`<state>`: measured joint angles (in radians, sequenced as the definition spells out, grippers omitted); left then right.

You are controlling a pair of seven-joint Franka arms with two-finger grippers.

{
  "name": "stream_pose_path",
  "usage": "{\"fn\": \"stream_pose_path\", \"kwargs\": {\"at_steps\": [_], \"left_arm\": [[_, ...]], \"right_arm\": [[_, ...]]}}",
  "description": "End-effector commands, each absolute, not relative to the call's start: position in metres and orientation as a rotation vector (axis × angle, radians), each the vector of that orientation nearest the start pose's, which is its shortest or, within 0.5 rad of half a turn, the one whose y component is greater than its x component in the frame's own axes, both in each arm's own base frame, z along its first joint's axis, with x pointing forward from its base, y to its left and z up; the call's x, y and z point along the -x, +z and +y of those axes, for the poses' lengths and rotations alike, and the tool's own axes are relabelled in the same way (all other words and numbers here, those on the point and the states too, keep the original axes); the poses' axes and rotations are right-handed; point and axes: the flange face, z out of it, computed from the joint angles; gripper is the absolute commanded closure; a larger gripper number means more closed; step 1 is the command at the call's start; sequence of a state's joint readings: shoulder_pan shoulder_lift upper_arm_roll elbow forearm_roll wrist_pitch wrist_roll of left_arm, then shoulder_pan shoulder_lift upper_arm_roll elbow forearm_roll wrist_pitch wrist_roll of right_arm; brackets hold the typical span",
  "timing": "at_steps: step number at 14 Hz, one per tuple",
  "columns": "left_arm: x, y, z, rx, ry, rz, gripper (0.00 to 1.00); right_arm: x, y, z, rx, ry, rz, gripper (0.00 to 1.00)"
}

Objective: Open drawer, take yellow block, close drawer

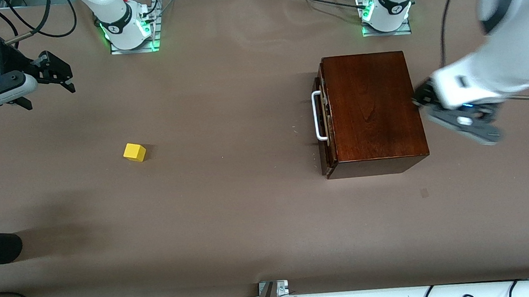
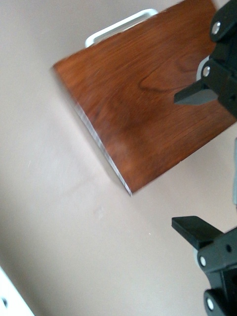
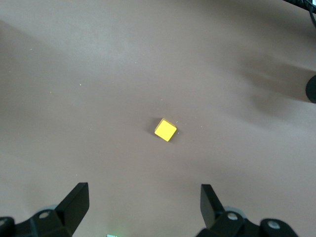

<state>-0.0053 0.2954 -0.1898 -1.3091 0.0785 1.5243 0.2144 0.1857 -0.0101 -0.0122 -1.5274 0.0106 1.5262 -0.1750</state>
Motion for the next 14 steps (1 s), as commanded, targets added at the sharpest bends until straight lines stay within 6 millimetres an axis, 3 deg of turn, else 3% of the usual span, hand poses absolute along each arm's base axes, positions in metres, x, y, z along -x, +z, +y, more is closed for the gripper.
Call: {"fn": "stream_pose_path", "kwargs": {"at_steps": [1, 4, 7, 9, 14], "left_arm": [[-0.595, 0.558, -0.071, 3.131, 0.119, 0.25, 0.0], [-0.584, 0.557, -0.041, 3.143, 0.138, 0.113, 0.0], [-0.563, 0.568, -0.044, 3.138, 0.039, 0.135, 0.0], [-0.546, 0.564, -0.041, 3.136, -0.007, 0.135, 0.0], [-0.539, 0.576, -0.032, 3.136, 0.038, 0.099, 0.0]], "right_arm": [[-0.537, 0.658, 0.095, 3.085, -0.05, -0.539, 0.0], [-0.535, 0.664, 0.093, 3.084, -0.079, -0.534, 0.0], [-0.537, 0.664, 0.095, 3.084, -0.101, -0.538, 0.0], [-0.539, 0.664, 0.096, 3.082, -0.12, -0.538, 0.0], [-0.54, 0.664, 0.096, 3.077, -0.125, -0.535, 0.0]]}}
